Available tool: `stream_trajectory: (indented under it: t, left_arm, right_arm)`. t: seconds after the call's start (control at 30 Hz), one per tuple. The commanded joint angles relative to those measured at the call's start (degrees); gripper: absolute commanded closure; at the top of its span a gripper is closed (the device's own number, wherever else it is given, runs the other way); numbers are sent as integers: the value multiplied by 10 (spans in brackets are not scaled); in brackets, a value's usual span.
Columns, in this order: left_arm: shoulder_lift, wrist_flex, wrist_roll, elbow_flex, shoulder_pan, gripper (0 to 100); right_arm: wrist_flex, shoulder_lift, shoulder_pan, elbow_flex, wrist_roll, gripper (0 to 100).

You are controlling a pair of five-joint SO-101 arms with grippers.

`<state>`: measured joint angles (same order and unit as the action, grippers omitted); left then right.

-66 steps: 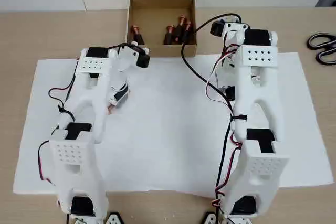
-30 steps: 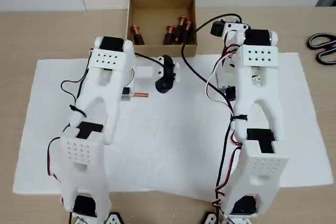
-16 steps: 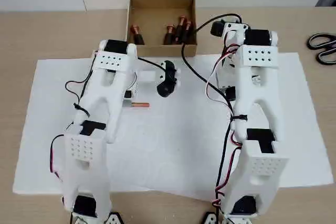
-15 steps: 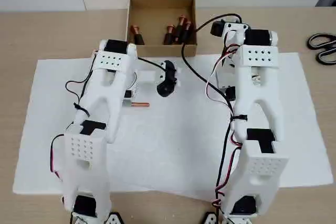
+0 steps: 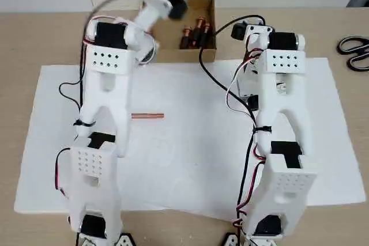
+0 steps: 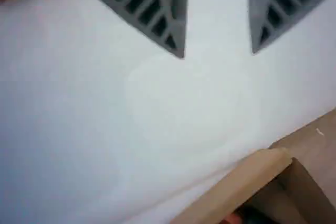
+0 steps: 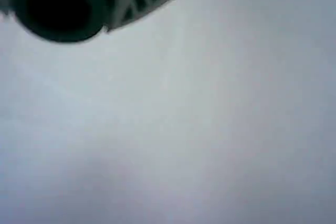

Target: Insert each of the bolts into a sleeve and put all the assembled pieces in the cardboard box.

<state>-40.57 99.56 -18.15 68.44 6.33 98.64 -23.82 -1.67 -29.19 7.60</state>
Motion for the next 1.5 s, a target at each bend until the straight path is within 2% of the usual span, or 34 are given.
stream_trajectory:
  t: [0.0, 0.13, 0.23, 0.47, 0.67, 0.73, 0.87, 1.03, 1.13, 1.3, 1.37, 1.47]
  left_arm:
    - [9, 10, 300, 37, -17, 921]
    - [19, 10, 491, 45, -45, 924]
    - [50, 10, 582, 38, -69, 924]
    - [234, 10, 611, -36, -54, 923]
    - [404, 9, 618, -262, -15, 921]
    - [441, 8, 653, -342, -17, 924]
    - [466, -25, 735, -470, -46, 924]
    - [462, -62, 738, -599, -46, 921]
    - [462, -121, 738, -689, -50, 920]
    - [462, -302, 741, -834, -47, 920]
    - [462, -362, 760, -880, -47, 920]
    - [462, -410, 796, -921, -46, 920]
  right_arm:
    - [10, 44, 1, 0, 2, 995]
    - [10, 44, 1, 0, 2, 995]
    - [10, 44, 1, 0, 2, 995]
    - [10, 45, 1, 0, 2, 995]
    - [10, 45, 1, 0, 2, 995]
    - [10, 45, 1, 0, 2, 995]
    - [10, 44, -3, 0, 0, 995]
    - [10, 43, -22, 1, -9, 995]
    - [10, 43, -26, 1, -9, 995]
    - [10, 43, -26, 1, -9, 995]
    - [10, 43, -26, 1, -9, 995]
    - [10, 43, -26, 1, -10, 995]
